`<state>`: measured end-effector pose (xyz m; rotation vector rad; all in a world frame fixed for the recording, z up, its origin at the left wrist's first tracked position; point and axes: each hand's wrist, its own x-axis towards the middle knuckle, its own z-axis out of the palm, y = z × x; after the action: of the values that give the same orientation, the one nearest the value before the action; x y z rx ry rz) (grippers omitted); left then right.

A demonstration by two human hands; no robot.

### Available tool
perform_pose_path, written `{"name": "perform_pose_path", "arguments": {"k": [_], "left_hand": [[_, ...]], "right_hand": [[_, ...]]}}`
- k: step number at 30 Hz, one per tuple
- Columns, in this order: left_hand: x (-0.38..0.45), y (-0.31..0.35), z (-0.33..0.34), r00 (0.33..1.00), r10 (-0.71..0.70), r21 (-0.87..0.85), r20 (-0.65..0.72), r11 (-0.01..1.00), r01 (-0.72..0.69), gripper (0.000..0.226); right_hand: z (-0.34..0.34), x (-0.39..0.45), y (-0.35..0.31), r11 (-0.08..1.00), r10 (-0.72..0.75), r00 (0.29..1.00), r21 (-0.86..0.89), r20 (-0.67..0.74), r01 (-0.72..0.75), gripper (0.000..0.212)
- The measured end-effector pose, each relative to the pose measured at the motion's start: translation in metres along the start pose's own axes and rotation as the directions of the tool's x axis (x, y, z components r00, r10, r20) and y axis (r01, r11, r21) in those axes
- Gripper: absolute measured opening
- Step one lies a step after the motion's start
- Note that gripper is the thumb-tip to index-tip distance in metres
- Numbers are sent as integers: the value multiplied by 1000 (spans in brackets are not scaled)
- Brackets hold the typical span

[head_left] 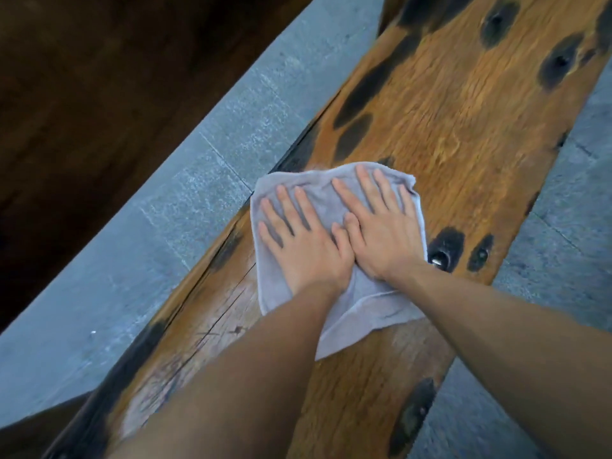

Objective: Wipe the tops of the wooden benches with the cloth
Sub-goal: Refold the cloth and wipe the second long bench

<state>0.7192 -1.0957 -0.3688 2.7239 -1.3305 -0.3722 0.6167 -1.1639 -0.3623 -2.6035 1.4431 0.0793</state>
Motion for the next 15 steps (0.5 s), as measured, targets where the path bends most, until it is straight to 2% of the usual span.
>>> {"name": "perform_pose_path", "arguments": {"k": [8, 10, 13, 15], "left_hand": [[126, 52, -14, 999, 29, 19, 15, 999, -29, 79], [155, 66, -19, 997, 80, 12, 22, 997, -80, 70], [210, 89, -25, 978, 206, -114, 44, 973, -200, 48], [243, 104, -28, 963, 263, -167, 64, 954, -250, 42]], "right_hand": [[-15, 120, 37, 995, 92, 995, 42, -42, -91, 54], [-19, 150, 44, 991, 122, 991, 57, -45, -120, 54], [-27, 199, 56, 977, 199, 979, 86, -46, -194, 55], [-32, 227, 65, 965, 246, 968, 103, -39, -241, 55]]}}
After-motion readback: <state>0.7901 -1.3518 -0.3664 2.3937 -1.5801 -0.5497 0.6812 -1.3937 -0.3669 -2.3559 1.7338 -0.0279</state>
